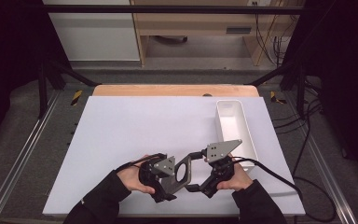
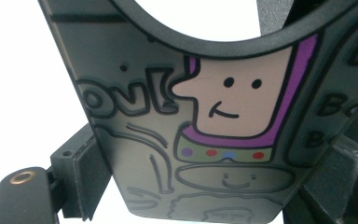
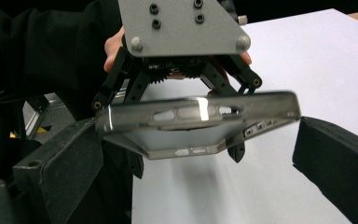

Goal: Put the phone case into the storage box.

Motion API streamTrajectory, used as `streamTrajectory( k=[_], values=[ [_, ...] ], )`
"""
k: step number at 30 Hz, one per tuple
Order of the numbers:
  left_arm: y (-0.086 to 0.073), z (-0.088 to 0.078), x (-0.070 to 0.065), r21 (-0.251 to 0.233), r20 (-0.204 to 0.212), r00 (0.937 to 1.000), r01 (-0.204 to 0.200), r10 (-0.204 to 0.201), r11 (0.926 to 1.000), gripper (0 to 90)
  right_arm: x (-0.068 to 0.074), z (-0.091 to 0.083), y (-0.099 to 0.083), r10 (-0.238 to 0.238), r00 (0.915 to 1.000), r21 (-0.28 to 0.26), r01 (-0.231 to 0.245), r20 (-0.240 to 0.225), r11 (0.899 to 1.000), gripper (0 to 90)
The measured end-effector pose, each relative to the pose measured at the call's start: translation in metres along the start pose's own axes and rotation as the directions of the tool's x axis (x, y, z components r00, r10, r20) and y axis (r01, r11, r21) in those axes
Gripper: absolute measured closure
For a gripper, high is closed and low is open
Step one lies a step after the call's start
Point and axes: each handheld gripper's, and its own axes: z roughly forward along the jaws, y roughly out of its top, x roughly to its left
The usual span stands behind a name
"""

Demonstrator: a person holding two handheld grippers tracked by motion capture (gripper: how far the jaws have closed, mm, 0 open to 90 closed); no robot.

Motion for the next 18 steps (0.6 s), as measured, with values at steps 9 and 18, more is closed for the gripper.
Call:
streamTrajectory(
  k=[9,18],
  values=[
    [0.0019,0.0038,-0.0013,0.004,0.015,0.9998,-0.013,0.013,0.9999,11.7,-0.0004,0.0014,-0.0006,-0.010,0.9998,-0.007,0.010,-0.015,1.000,5.5],
    [0.0038,0.0039,-0.0020,-0.020,0.006,0.9998,-0.021,0.021,0.9996,11.7,0.0003,0.0022,-0.0012,-0.015,0.9996,-0.026,0.015,-0.026,1.000,7.2]
  ],
)
